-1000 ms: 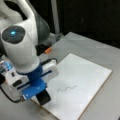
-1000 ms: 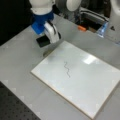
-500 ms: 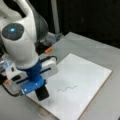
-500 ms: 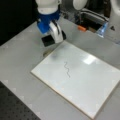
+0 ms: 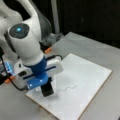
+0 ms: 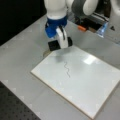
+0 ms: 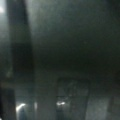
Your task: Erasing curve lines
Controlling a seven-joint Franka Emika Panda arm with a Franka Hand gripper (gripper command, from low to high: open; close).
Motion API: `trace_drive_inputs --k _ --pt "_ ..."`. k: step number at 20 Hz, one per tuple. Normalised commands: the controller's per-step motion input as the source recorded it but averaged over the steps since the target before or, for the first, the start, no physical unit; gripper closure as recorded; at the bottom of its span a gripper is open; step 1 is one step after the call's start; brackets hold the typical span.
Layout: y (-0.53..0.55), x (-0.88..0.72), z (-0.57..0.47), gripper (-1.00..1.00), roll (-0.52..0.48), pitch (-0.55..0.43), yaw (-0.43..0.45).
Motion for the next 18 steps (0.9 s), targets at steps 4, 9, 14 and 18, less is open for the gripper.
trace_drive_inputs --k 4,9,14,18 --pt "0.18 -0.17 -0.22 1.00 0.116 -0.324 -0.239" --pt "0.10 -0.09 -0.25 1.00 0.059 -0.274 -0.131" --pt "0.13 -0.04 -0.26 1.00 0.025 -0.199 -0.063" --pt "0.15 -0.06 -0.26 1.00 -0.051 -0.123 -0.058"
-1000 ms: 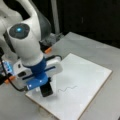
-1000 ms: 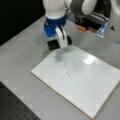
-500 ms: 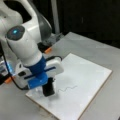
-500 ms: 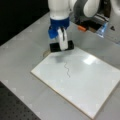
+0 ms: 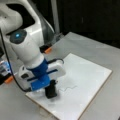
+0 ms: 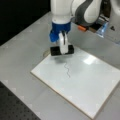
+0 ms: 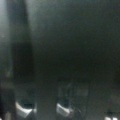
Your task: Erasing curve lines
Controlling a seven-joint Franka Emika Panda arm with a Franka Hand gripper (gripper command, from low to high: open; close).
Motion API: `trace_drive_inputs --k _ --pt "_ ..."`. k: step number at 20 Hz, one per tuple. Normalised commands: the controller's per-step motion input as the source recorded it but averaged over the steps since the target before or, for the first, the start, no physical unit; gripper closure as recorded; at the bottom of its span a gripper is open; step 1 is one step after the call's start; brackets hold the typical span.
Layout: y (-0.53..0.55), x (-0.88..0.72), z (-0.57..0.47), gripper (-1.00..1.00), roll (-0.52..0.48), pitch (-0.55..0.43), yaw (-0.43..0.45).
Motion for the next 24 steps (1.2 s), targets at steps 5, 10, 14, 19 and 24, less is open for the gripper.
trace_drive_inputs --k 5,10,14,19,24 --pt "0.11 -0.07 -0.18 1.00 -0.024 -0.086 -0.047" --pt "0.04 -0.07 -0.13 1.00 0.027 -0.092 -0.005" --pt "0.03 -0.11 -0.14 1.00 0.074 -0.100 0.010" --pt "0.04 -0.13 -0.19 1.00 0.129 -0.106 -0.020" --pt "0.04 -0.11 -0.20 1.00 0.102 -0.094 -0.044"
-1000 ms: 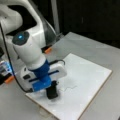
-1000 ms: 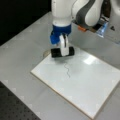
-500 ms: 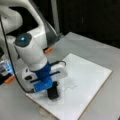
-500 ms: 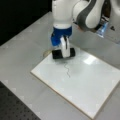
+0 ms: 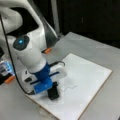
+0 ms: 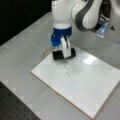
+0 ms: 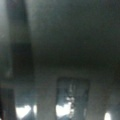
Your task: Erasing curve lines
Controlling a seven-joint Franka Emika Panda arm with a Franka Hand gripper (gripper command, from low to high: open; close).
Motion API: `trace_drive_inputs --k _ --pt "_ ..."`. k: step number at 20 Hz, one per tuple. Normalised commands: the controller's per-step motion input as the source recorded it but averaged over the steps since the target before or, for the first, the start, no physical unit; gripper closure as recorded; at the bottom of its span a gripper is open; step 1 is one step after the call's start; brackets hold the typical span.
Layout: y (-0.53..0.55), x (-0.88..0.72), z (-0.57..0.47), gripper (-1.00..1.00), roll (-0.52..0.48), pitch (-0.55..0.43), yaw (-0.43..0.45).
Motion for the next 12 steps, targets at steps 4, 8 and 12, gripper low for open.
trace_drive_inputs --k 4,8,12 --pt "0.04 -0.10 -0.18 1.00 0.054 -0.098 -0.050" --pt "0.04 -0.11 -0.21 1.00 0.016 -0.109 -0.061" --pt "0.08 -0.07 -0.26 1.00 -0.006 -0.132 -0.053"
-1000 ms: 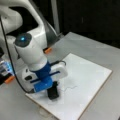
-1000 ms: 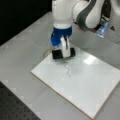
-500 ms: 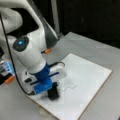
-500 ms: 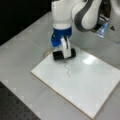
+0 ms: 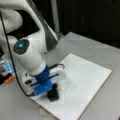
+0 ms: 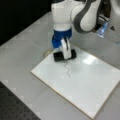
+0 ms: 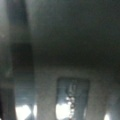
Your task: Erasing curve lines
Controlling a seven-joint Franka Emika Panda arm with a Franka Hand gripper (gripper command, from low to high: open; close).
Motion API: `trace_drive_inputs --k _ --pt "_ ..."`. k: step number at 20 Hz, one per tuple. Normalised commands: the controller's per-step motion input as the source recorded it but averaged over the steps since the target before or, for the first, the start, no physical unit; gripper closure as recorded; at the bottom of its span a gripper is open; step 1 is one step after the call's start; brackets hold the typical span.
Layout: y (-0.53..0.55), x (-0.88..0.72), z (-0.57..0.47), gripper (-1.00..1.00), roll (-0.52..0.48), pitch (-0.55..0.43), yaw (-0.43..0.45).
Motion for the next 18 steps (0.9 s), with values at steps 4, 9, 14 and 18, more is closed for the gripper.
trace_drive_inputs --k 4,9,14,18 --pt "0.12 -0.02 -0.29 1.00 -0.005 -0.159 -0.059" --pt "0.15 -0.01 -0.33 1.00 0.032 -0.140 -0.062" --pt "0.22 0.13 -0.40 1.00 0.079 -0.127 -0.071" --pt "0.22 0.24 -0.47 1.00 0.091 -0.106 -0.075"
